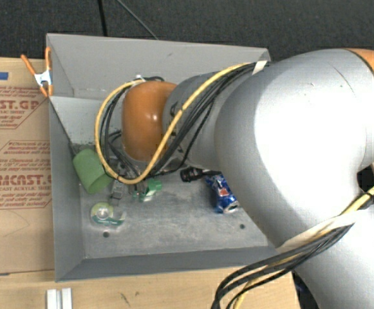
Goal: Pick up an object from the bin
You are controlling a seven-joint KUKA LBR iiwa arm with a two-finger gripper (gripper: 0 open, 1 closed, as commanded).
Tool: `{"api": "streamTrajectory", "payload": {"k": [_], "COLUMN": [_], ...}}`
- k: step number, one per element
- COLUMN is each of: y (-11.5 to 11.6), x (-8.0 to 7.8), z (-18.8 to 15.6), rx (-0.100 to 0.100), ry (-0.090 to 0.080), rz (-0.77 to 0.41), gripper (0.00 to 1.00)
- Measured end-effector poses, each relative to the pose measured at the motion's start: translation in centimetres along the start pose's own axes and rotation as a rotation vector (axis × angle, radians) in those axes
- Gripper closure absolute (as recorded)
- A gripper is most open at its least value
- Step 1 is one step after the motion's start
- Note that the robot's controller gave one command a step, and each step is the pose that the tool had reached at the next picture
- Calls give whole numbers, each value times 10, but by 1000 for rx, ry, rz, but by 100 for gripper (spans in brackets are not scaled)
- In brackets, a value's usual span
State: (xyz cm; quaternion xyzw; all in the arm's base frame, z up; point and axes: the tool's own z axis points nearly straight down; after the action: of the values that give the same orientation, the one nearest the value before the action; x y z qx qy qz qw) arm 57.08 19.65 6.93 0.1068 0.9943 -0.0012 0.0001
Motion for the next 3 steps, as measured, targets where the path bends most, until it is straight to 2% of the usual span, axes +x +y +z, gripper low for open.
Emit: {"api": "streamTrajectory", "payload": {"k": [1, 2, 3], "y": [7, 6, -5], "x": [17, 18, 59], "z": [-48, -45, 3], "rx": [-6, -3, 1], "ry": [-4, -1, 7], "rz": [-10, -9, 53], "gripper": [100, 0, 0]}}
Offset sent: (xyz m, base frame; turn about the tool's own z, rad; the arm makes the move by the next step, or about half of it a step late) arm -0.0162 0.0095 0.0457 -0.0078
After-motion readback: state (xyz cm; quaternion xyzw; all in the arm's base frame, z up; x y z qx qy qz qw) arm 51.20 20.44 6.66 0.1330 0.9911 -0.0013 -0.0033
